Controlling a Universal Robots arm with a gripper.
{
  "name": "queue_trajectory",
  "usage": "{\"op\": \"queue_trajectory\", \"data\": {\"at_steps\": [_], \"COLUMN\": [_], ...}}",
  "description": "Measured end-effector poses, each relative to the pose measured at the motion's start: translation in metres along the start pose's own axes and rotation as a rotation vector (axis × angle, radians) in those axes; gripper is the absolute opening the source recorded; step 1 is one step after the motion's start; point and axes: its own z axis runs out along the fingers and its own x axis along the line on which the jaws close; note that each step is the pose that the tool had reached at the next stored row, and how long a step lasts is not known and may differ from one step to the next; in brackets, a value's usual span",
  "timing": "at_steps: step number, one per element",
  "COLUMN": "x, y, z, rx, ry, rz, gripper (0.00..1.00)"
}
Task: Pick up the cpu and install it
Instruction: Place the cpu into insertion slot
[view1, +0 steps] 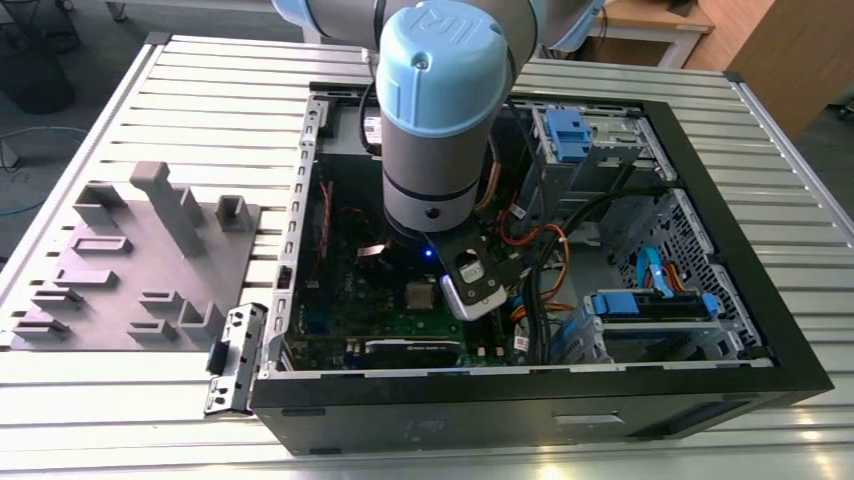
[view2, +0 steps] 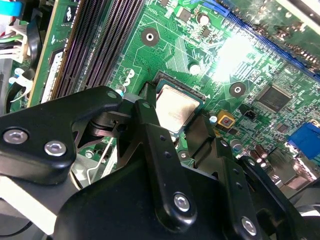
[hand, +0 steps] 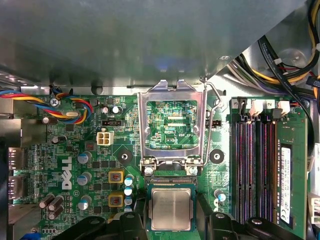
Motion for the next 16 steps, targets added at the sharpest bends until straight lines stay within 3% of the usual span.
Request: {"op": "queue_trajectory", "data": {"at_steps": [16], "x": [-0.0001], "y": [0.0002], "z": [-0.0016], "rx": [-0.0006], "ry": [-0.0004], "rz": [0.000], "gripper": [0.47]}}
